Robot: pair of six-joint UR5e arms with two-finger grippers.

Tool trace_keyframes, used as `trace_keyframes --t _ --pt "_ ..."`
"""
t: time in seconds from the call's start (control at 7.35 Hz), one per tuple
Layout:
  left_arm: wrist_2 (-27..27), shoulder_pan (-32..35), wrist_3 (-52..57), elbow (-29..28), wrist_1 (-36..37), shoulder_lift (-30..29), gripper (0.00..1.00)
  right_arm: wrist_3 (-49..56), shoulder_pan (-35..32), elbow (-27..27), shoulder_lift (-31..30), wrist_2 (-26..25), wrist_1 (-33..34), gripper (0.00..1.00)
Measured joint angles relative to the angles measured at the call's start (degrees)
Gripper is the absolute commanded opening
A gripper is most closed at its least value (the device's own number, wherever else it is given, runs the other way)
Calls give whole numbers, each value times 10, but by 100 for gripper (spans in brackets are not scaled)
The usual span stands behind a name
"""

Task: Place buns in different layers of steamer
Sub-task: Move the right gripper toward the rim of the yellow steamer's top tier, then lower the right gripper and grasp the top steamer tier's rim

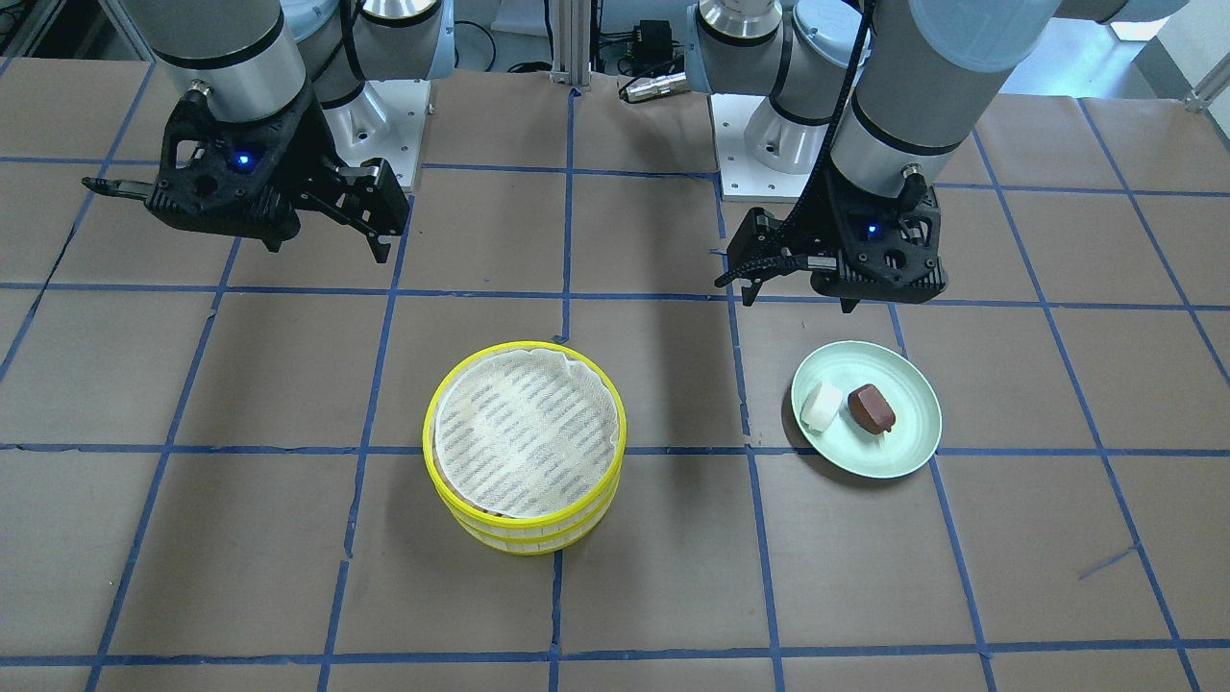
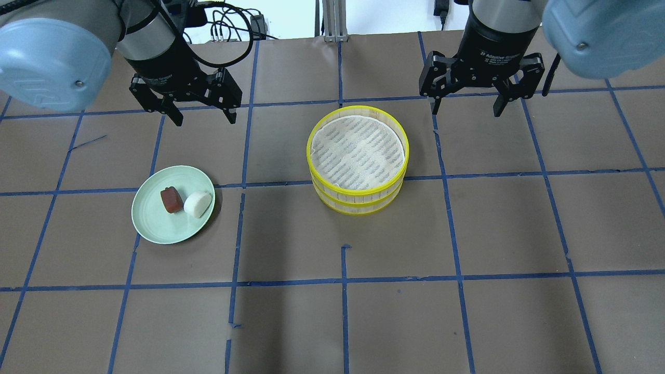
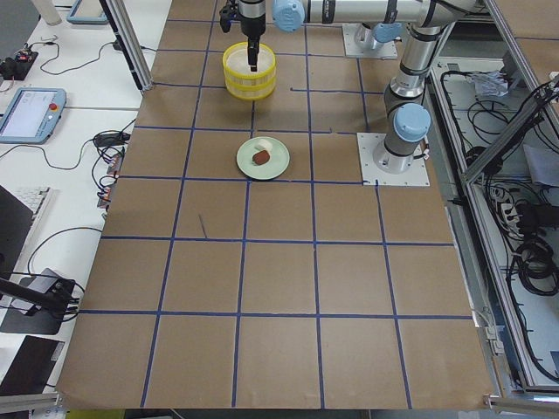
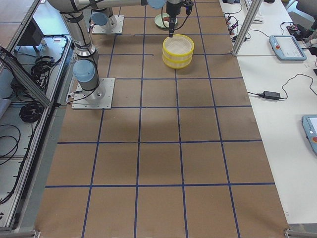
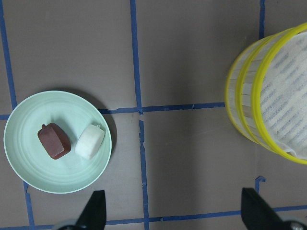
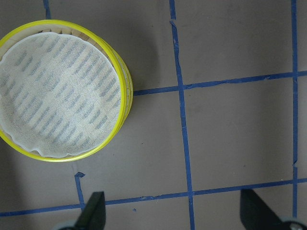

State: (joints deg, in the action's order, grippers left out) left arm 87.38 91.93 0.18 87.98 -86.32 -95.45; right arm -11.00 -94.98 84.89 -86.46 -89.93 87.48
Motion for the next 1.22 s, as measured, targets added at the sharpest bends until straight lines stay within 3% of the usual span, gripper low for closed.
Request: trace_keyframes --t 0.41,0.54,1.22 --pt "0 0 0 0 1 1 100 -2 -1 5 5 0 11 100" --pt "0 0 0 0 1 2 100 -5 -1 15 22 0 43 100" --pt "0 0 0 2 1 2 100 -29 -11 90 152 13 291 100"
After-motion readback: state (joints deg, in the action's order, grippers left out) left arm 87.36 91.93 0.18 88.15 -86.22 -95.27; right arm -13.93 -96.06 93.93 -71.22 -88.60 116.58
